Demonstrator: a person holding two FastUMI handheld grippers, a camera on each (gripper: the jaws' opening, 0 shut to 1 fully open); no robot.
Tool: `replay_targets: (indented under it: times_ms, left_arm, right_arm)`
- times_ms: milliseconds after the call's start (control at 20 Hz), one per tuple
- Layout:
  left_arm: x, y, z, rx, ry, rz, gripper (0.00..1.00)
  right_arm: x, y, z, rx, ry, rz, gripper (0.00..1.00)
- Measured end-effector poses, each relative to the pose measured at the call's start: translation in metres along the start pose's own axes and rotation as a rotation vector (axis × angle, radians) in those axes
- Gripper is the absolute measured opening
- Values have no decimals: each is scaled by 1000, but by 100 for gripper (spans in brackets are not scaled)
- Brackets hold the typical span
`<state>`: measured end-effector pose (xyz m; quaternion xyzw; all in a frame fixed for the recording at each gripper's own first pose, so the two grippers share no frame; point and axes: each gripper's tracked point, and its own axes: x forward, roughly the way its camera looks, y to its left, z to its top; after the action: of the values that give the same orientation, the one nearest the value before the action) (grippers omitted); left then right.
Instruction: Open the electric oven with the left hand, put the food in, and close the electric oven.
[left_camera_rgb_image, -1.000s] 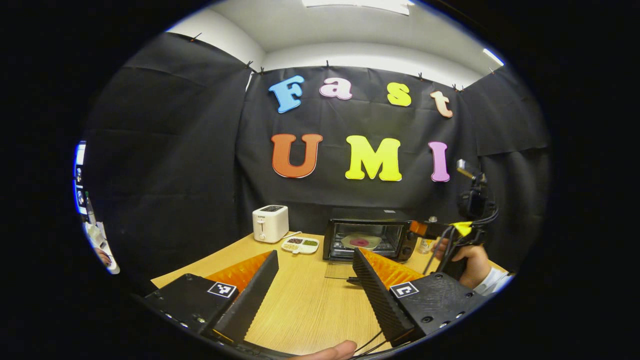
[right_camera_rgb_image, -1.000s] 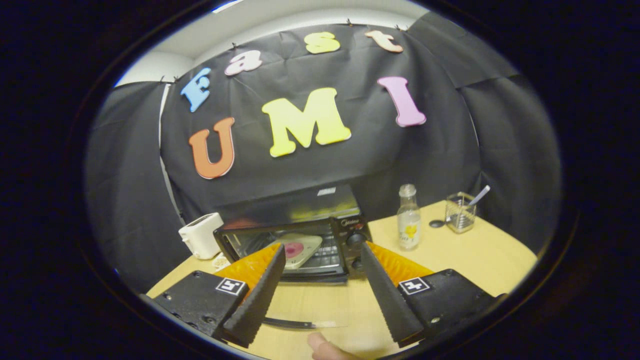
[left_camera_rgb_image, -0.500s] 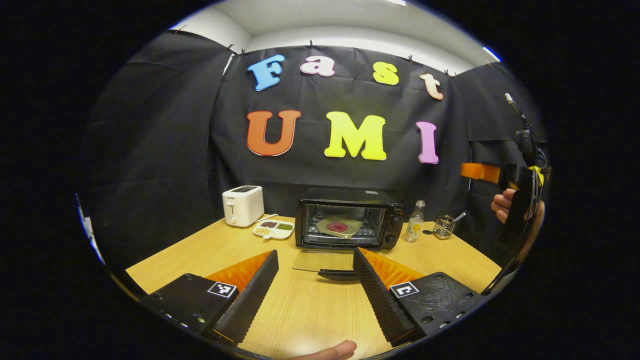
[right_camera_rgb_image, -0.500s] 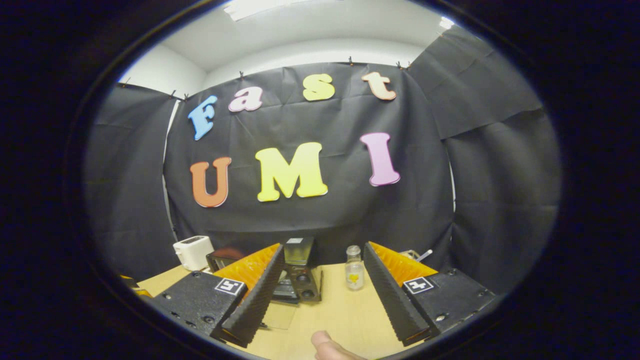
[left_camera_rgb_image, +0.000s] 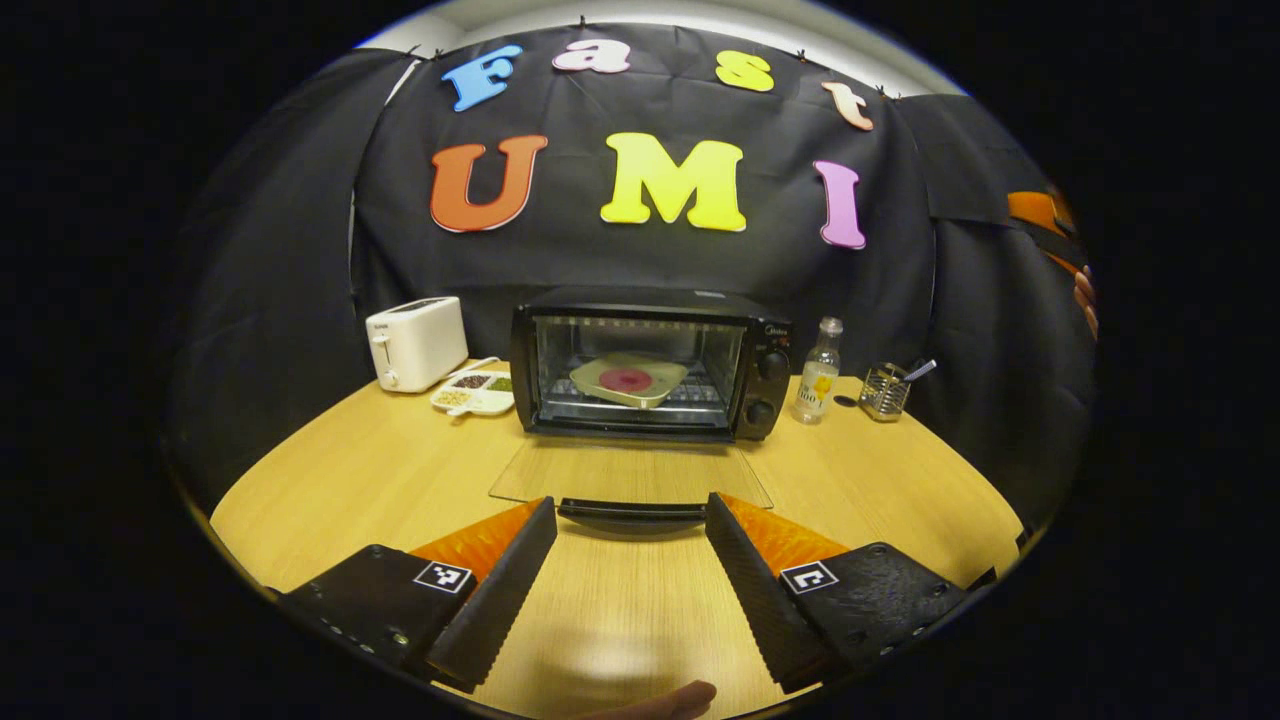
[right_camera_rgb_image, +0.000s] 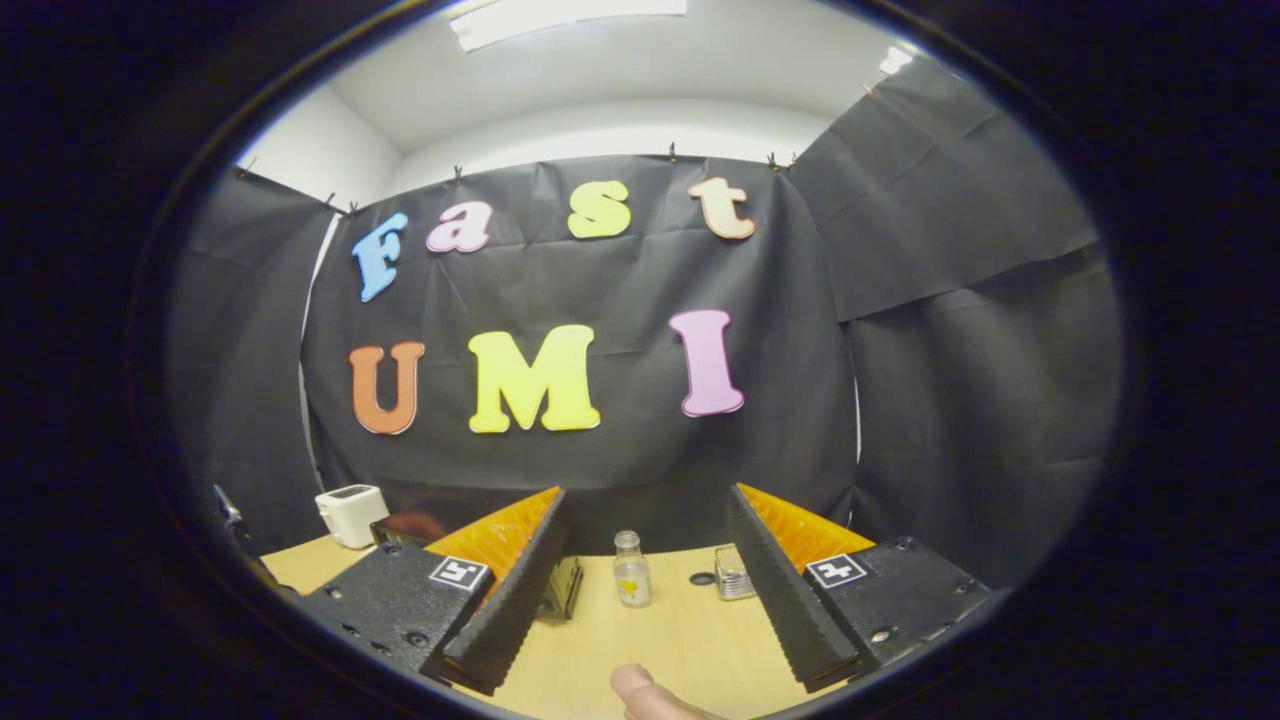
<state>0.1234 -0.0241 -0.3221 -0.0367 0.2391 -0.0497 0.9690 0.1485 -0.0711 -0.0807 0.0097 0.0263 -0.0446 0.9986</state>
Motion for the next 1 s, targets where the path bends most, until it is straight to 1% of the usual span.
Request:
replay_targets:
  times_ms: [50, 100, 150, 200, 250, 300, 350, 550, 600, 650, 700, 750, 800, 850, 1000]
  left_arm:
    - [8, -3, -6, 12, 23, -1, 96]
    - [17, -5, -12, 22, 43, -2, 96]
    - [25, -6, -19, 28, 66, -3, 96]
    - [37, -8, -26, 32, 91, -6, 96]
    - [44, -9, -31, 33, 109, -10, 96]
    - [51, -13, -35, 33, 128, -15, 96]
    - [58, -12, -42, 30, 150, -15, 96]
    - [80, -11, -60, 28, 219, -12, 96]
    - [84, -12, -63, 26, 226, -12, 96]
    - [87, -8, -66, 36, 231, 4, 96]
    - [89, -8, -67, 41, 247, 3, 96]
    - [89, -8, -67, 47, 248, 2, 96]
    - [89, -9, -65, 55, 247, 2, 96]
    - [89, -9, -65, 58, 249, 0, 96]
    - [88, -10, -64, 58, 258, 0, 96]
  right_arm:
    - [1, -3, -1, -9, -1, -4, 96]
    - [3, -5, -2, -20, -1, -5, 100]
    - [3, -5, -5, -29, 2, 2, 100]
    - [2, -4, -6, -31, 7, 13, 96]
    - [4, -2, -7, -28, 14, 24, 100]
    - [4, -2, -9, -24, 19, 30, 100]
    - [7, -1, -11, -21, 21, 34, 96]
    - [12, -3, -24, -18, 41, 35, 96]
    - [13, -3, -26, -21, 47, 37, 96]
    - [16, -2, -30, -26, 52, 38, 100]
    - [18, -1, -32, -32, 57, 39, 100]
    - [19, -1, -33, -36, 58, 36, 96]
    - [20, 0, -34, -37, 56, 34, 96]
    - [19, 4, -35, -45, 57, 44, 100]
    - [21, 11, -41, -71, 66, 59, 100]
